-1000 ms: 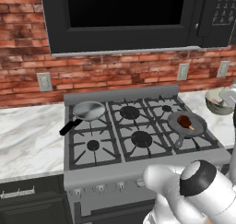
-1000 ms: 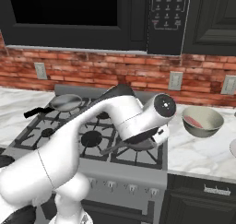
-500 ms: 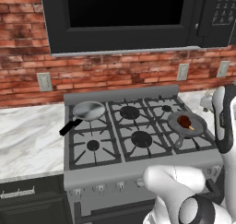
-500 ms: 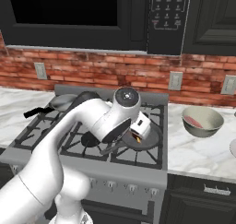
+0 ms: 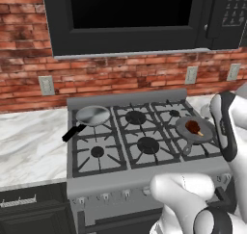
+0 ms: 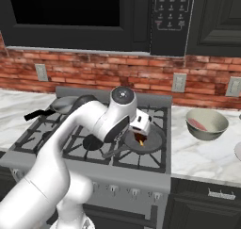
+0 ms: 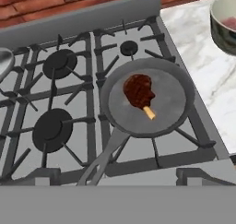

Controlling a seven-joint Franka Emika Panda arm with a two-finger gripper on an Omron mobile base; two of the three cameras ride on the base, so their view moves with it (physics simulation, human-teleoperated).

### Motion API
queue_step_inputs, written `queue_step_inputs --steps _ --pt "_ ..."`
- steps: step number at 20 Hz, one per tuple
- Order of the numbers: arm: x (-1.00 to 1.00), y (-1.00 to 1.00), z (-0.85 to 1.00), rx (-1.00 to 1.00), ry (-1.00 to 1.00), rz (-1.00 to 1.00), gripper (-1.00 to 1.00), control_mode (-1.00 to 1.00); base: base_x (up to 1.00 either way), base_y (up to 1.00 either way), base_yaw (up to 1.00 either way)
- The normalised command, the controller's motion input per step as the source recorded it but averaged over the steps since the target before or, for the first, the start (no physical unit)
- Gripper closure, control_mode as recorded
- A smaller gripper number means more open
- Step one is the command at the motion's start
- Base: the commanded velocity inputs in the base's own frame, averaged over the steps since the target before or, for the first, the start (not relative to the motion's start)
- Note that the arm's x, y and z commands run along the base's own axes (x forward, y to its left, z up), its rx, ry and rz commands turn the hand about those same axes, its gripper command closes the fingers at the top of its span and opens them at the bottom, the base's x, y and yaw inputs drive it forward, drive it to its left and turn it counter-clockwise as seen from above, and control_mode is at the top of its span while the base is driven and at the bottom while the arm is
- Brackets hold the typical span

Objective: Place one of the steaks on the plate and the other in the bowl. Then place the bowl in the fridge.

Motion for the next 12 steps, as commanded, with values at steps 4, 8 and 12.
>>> queue_step_inputs --steps 4,8,12 --pt "0.22 0.0 -0.32 0.0 0.0 0.04 -1.0 -1.0 0.0 0.0 0.0" --pt "0.28 0.0 -0.29 0.0 0.01 0.02 -1.0 -1.0 0.0 0.0 0.0" --pt "0.35 0.0 -0.26 -0.01 0.02 0.0 -1.0 -1.0 0.0 0.0 0.0"
